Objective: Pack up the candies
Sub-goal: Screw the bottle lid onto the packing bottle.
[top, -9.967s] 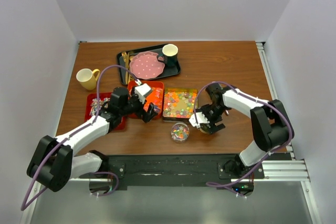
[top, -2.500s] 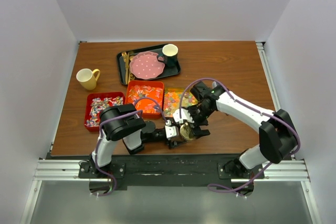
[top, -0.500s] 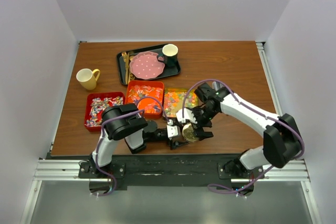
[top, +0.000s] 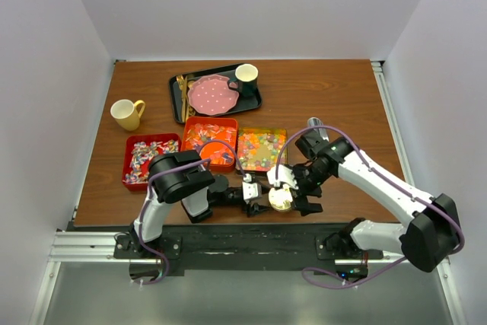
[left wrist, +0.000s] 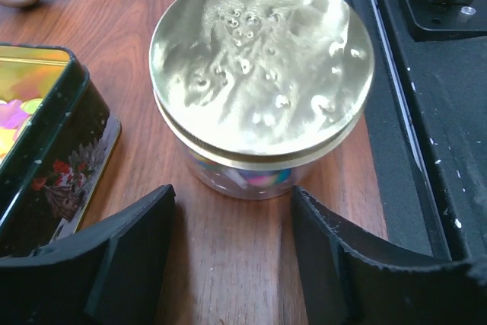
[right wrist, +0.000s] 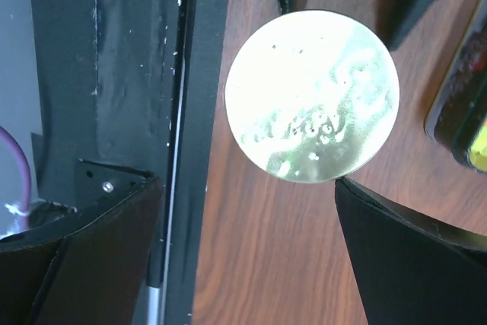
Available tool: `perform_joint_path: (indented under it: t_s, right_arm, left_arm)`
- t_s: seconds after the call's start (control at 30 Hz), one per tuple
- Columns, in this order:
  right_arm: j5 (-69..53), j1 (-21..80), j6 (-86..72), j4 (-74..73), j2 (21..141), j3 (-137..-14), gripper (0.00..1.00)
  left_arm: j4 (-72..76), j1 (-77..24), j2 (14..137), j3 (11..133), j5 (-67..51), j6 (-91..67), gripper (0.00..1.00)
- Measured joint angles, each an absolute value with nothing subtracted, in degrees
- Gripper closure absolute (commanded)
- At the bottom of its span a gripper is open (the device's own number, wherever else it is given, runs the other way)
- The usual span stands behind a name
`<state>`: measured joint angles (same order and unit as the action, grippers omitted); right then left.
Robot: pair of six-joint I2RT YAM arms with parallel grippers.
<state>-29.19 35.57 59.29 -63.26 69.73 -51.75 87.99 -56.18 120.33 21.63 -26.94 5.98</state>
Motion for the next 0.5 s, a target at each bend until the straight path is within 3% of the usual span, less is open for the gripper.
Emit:
perform_joint_path:
  t_s: [0.17, 0.2, 0.23, 0.33, 0.4, 0.43, 0.5]
  right_arm:
    - [-28.03, 35.57, 55.81, -61.76, 69.30, -51.75, 0.01]
    - [-27.55, 35.57, 55.20, -61.10, 69.54, -51.70, 0.01]
    - [-26.48, 35.57, 54.54, -59.99, 69.80, -51.46, 0.01]
    - [-25.23, 35.14, 53.78, -58.87, 70.02, -51.03, 0.01]
    - [-24.86, 34.79, 53.45, -58.37, 69.84, -51.03, 0.01]
    - [-24.75, 34.68, 53.41, -57.95, 69.56, -51.03, 0.01]
    - [-24.82, 34.48, 53.58, -57.14, 68.55, -51.00, 0.01]
  left_arm:
    - [87.96, -56.25, 120.38, 21.67, -27.75, 6.07, 0.99]
    - [87.96, -56.27, 120.38, 21.67, -27.90, 6.09, 0.89]
    - [87.96, -56.27, 120.36, 21.67, -28.08, 6.13, 0.72]
    - [87.88, -56.27, 120.25, 21.67, -28.82, 6.44, 0.49]
    - [87.85, -56.29, 120.20, 21.67, -29.21, 6.68, 0.39]
    - [87.83, -56.34, 120.20, 21.67, -29.34, 6.72, 0.00]
    - [87.90, -56.31, 120.16, 21.67, -29.02, 7.40, 0.00]
